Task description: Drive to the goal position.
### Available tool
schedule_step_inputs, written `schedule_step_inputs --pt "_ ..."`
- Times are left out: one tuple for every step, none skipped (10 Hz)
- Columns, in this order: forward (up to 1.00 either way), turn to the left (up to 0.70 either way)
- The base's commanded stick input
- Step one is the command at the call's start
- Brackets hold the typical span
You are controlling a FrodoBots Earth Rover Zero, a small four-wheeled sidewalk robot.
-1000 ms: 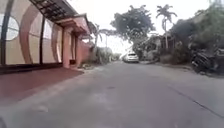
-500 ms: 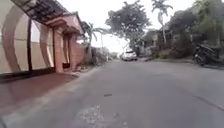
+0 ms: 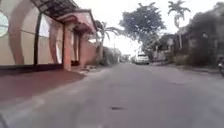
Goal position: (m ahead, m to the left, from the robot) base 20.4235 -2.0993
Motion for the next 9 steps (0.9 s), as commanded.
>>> schedule_step_inputs --pt "1.00 0.10" --pt "1.00 0.10" --pt "1.00 0.10" --pt "1.00 0.10" --pt "1.00 0.10" --pt "1.00 0.10" --pt "1.00 0.10" --pt "1.00 0.10" --pt "1.00 -0.26"
